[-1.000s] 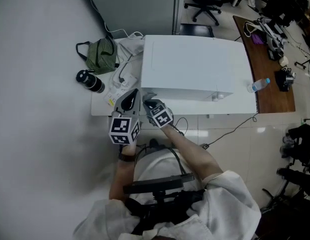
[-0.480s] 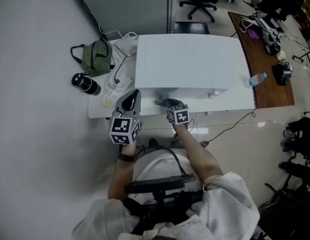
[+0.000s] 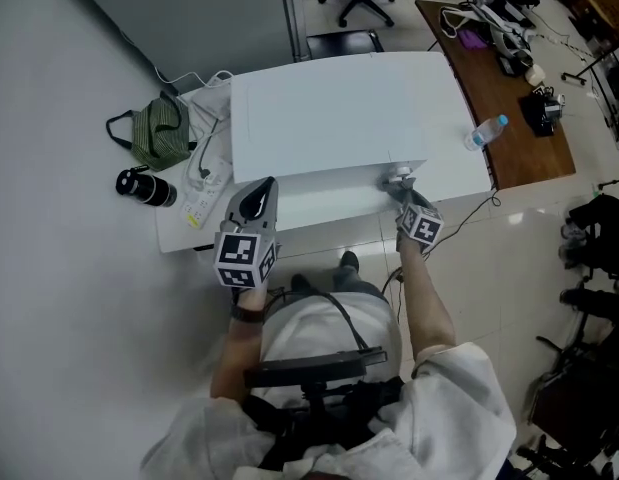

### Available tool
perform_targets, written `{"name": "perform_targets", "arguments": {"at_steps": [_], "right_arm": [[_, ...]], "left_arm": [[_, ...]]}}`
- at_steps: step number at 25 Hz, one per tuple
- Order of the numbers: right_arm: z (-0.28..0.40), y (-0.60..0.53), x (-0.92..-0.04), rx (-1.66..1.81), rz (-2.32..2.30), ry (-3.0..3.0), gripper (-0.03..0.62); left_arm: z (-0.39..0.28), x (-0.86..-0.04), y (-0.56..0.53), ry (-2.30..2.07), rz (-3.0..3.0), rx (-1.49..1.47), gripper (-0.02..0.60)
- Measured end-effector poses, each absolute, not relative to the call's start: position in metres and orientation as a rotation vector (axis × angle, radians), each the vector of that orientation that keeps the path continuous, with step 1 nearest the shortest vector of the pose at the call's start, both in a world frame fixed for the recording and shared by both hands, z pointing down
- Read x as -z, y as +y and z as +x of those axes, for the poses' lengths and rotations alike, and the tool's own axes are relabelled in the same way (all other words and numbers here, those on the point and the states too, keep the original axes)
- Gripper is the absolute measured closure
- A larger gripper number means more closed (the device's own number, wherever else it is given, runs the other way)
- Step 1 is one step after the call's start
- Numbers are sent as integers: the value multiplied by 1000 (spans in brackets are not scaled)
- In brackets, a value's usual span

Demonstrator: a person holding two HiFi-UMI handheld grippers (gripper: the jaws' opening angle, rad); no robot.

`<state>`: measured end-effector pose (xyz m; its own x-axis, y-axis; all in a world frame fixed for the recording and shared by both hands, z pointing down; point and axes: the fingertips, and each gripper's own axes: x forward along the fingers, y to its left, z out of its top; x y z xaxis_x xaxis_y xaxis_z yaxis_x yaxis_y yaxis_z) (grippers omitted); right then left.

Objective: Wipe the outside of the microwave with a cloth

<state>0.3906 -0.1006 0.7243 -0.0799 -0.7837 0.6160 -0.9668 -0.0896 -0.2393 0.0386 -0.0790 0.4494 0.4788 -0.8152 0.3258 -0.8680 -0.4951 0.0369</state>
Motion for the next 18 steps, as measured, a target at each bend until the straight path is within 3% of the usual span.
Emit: {"name": "perform_targets", "arguments": {"at_steps": [3,7,11,18], "right_arm": [[421,-96,-732,-964,1957,-1851,588],[385,-102,-745,-952,1845,-1913,588],[292,-110,-742,-875,1630,-2039,588],[72,-89,-732,-675,1108,-2275,588]], "left_arm": [[44,-451,-79,-1453,2525,-409,557],[39,-455,-78,-1475,2509,-414,558],[15,-454,-73,-1531,2471,-399,557],[-67,-458,-42,-1677,2350,-335,558]]}}
